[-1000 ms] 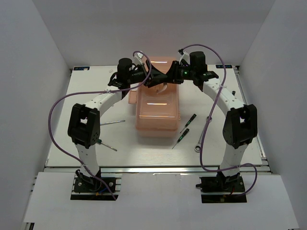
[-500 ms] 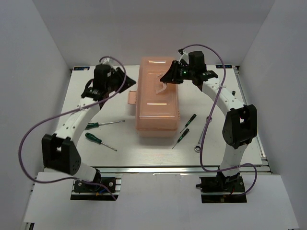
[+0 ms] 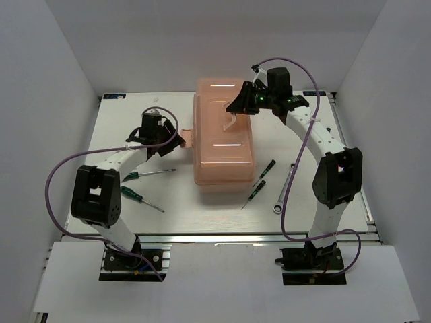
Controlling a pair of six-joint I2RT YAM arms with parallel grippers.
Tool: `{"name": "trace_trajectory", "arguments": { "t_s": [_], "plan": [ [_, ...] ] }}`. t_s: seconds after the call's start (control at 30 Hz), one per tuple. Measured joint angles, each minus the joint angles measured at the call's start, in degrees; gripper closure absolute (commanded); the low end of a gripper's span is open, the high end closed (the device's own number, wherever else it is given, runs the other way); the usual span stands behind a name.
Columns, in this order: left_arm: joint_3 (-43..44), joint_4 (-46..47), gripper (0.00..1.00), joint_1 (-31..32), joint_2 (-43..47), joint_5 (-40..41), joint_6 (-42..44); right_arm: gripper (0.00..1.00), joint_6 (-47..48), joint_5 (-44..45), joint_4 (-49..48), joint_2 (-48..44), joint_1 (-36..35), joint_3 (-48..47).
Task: Sort the tools into containers
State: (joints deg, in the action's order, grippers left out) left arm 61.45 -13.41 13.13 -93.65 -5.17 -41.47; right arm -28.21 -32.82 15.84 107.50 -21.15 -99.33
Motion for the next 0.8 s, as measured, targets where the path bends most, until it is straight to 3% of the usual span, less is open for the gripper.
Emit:
{"name": "trace_trajectory", "arguments": {
  "t_s": [0.23, 0.53, 0.67, 0.8],
  "plan": [
    [-0.8, 10.8, 0.36, -2.9, -4.1, -9.3, -0.1, 0.99, 0.1, -1.9, -0.1, 0.0, 0.7, 0.0],
    [-4.9, 24.5, 0.66, -5.8, -7.6, -24.1, -5.4, 1.0, -4.0, -9.7, -2.8, 0.0, 5.9, 0.0],
    [-5.0, 28.1, 0.75, -6.8, -10.6, -28.8, -7.8, 1.0, -6.1, -12.3, -4.2, 0.0, 9.7, -0.9],
    [-5.3, 29.9, 0.77, -7.8, -11.0, -31.3, -9.6, 1.0, -7.5, -13.1, -4.2, 0.3, 13.4, -2.8]
  ]
}}
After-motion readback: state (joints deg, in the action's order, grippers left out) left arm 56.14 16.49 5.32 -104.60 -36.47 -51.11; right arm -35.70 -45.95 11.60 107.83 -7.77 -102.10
